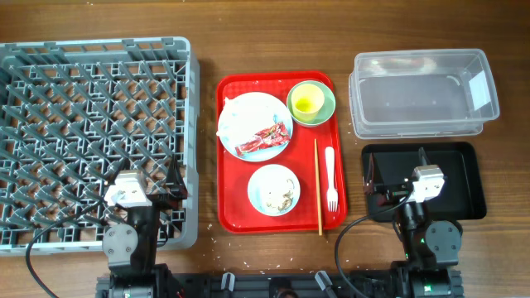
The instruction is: Sort waste into correct bins and load items into the dishwasher rack
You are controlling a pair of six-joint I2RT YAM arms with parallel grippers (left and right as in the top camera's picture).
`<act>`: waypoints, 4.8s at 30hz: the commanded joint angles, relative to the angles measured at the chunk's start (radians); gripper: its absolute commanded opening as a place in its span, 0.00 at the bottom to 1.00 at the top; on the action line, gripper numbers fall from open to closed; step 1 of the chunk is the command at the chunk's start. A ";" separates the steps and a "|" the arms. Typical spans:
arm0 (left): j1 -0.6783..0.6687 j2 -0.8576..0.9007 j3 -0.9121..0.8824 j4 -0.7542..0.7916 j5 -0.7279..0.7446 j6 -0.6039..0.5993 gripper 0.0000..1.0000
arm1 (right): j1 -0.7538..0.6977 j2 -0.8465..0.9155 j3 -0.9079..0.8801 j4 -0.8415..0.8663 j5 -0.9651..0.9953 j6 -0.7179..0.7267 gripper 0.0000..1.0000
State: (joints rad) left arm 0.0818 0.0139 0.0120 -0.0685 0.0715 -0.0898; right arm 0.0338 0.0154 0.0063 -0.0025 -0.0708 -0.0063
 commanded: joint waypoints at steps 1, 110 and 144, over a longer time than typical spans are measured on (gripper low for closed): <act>0.006 -0.006 -0.006 -0.005 -0.017 0.015 1.00 | -0.002 -0.002 -0.001 0.004 0.002 -0.018 1.00; 0.006 -0.005 -0.006 0.011 0.128 -0.101 1.00 | 0.745 1.958 1.472 -0.550 0.367 0.956 0.69; 0.006 -0.005 -0.006 0.011 0.128 -0.101 1.00 | 0.728 2.061 1.472 -0.713 0.387 1.263 0.67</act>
State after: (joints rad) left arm 0.0818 0.0147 0.0086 -0.0521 0.2054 -0.1856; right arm 0.7631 2.0632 1.4792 -0.7254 0.2832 1.2530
